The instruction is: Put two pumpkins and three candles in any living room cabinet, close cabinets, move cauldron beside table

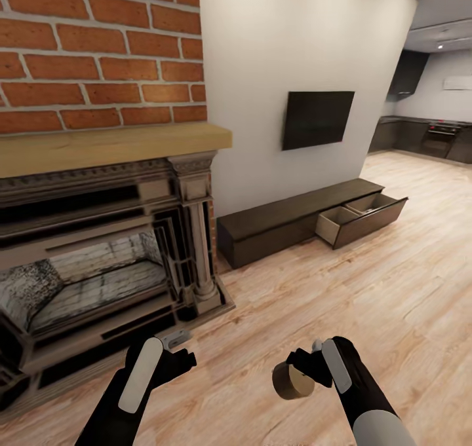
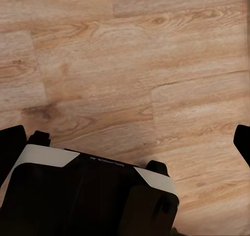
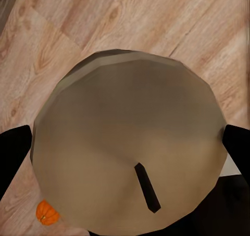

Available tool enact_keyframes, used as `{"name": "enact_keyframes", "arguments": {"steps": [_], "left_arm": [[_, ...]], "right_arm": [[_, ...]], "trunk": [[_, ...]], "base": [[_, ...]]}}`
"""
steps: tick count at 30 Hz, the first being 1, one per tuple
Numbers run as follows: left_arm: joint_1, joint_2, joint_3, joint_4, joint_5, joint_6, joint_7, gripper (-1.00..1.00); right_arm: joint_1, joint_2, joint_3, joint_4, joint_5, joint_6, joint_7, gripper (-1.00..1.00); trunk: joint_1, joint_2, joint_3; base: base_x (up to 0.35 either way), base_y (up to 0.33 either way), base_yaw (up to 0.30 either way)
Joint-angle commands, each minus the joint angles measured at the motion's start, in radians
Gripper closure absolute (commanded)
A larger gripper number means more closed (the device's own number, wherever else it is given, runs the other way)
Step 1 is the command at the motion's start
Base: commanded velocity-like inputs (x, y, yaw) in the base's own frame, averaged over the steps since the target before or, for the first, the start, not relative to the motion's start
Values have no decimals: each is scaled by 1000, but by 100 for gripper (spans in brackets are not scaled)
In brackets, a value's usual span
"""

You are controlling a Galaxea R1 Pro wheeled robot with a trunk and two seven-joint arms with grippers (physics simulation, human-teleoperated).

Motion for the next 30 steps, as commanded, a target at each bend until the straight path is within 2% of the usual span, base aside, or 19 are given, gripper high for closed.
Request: {"name": "enact_keyframes", "arguments": {"steps": [1, 30], "left_arm": [[-1, 0, 0, -1, 10, 2, 11, -100], [-1, 0, -1, -1, 9, 2, 9, -100]], "right_arm": [[-1, 1, -2, -1, -14, 2, -9, 100], [-1, 1, 1, 0, -13, -4, -9, 100]], "trunk": [[1, -2, -2], [1, -2, -2]], "base": [[0, 0, -278], [0, 0, -278]]}}
